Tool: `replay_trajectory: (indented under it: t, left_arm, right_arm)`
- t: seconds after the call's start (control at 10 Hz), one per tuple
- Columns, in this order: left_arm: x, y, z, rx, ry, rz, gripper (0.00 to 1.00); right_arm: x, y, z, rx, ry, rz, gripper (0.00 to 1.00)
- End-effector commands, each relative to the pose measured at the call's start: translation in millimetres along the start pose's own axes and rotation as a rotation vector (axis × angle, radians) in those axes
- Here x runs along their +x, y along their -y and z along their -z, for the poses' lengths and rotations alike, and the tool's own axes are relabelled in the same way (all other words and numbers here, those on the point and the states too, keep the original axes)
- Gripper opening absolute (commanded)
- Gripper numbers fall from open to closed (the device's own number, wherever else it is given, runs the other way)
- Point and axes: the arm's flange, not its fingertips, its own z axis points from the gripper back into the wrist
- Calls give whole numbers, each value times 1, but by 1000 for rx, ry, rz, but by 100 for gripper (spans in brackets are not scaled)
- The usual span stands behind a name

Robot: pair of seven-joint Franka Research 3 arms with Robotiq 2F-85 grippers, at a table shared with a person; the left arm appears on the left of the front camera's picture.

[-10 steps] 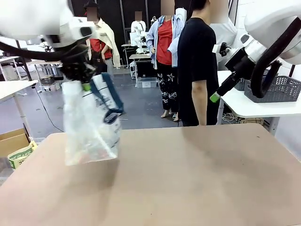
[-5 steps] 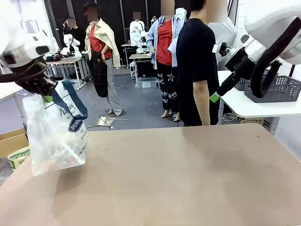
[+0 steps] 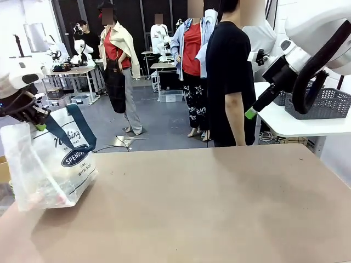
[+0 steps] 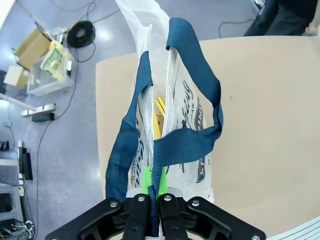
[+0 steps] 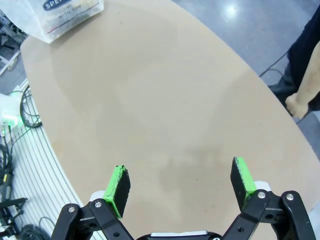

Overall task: Transfer purchased items from the store into the shopping bag.
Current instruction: Move the Reusable shopping bag to the right side of the table.

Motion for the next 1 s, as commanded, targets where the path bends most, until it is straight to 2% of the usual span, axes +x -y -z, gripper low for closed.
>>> replay_trajectory:
  t: [0.0,0.3,0.4,0.6,0.9]
  left_arm:
    - [3,5,-5,6,-16,8,0]
    - [-2,3,5,-1,-20,7,0]
    - [-2,2,17,7,-18,61,0]
    - [-5,-14,22,46,41,85,0]
    - [-15,-37,25,53,95,44,0]
  right_arm:
    - [-2,1,0,-4,-13,-11,100]
    - [-2,1,0,-4,-13,-11,100]
    - [-2,1,0,-4,-13,-11,100]
    - [-2,1,0,-4,-13,-11,100]
    - [-2,1,0,-4,-13,-11,100]
